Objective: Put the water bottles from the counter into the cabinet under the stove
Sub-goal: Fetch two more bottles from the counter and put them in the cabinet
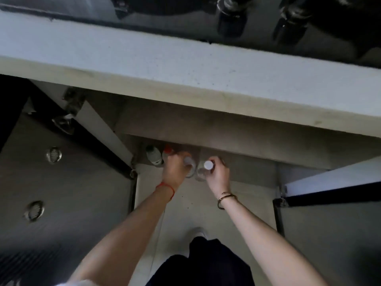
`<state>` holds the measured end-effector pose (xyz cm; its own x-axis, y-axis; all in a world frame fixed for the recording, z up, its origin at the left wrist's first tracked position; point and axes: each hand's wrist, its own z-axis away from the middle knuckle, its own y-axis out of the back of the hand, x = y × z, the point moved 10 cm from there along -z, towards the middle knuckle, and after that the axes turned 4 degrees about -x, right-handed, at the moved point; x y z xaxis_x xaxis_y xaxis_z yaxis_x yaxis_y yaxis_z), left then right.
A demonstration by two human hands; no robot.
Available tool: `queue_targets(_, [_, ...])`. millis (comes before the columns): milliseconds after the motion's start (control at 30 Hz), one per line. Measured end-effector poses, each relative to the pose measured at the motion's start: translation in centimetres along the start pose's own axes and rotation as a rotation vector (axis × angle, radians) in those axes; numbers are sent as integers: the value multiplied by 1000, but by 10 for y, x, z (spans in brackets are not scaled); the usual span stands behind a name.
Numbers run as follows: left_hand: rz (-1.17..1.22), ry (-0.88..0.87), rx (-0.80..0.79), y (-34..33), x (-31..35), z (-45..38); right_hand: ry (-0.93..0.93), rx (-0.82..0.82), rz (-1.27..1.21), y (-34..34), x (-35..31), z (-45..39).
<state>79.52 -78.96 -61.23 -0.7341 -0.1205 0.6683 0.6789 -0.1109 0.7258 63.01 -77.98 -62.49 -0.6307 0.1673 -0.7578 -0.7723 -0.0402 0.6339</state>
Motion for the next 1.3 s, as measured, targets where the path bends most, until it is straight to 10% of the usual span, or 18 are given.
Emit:
queue_targets(733, [-193,3,-156,-77,-74,-87,-101,-161,71,-98,72,-86])
queue_targets(1300, [-88,29,-55,91,33,94,-102,-195,186,69,-56,59])
